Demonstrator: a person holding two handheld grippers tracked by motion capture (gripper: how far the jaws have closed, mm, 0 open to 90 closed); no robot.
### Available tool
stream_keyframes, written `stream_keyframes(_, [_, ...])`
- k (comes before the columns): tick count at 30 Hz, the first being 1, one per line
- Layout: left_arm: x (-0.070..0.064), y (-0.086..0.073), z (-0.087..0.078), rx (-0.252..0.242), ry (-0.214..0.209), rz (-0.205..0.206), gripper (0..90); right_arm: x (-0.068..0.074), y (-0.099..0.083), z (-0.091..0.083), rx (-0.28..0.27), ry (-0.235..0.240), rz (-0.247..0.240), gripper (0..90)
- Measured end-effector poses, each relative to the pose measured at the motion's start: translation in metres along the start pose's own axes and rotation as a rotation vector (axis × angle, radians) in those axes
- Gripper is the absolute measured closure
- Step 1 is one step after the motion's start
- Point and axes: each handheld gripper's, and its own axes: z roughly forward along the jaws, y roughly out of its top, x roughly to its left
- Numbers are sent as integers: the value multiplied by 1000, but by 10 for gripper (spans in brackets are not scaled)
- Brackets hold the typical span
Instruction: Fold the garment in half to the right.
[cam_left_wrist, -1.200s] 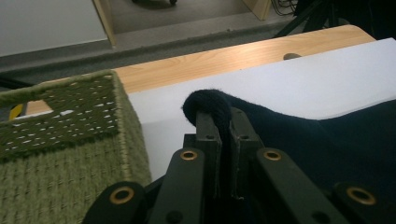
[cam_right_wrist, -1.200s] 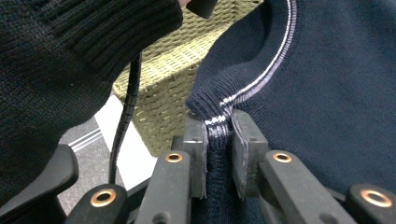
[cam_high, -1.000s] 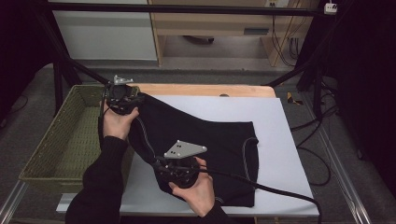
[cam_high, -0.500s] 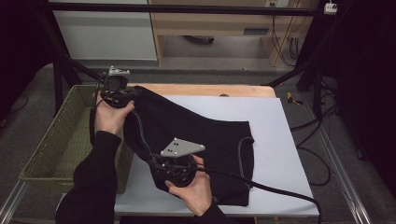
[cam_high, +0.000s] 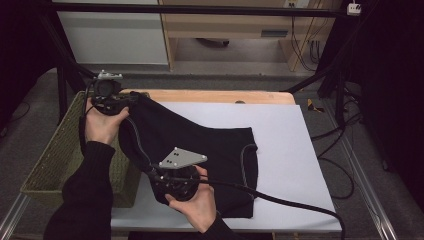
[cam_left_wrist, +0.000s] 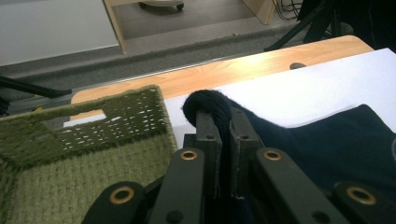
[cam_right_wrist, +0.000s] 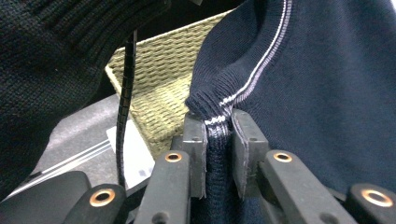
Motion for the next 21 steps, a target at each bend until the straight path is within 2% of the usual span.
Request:
stream_keyframes(2, [-7, 3, 5, 4, -6, 8, 848, 0, -1, -4, -1, -10, -2, 777])
stream_keyframes(9, [-29, 13, 29, 27, -13, 27, 848, -13, -10, -22, -22, -47, 47, 776])
stream_keyframes(14, [-43, 17, 45, 46, -19, 42, 848, -26, -20, -36, -36, -76, 84, 775])
stream_keyframes(21, [-64, 22, 60, 53, -36, 73, 848, -37, -36, -49, -45, -112, 118, 773])
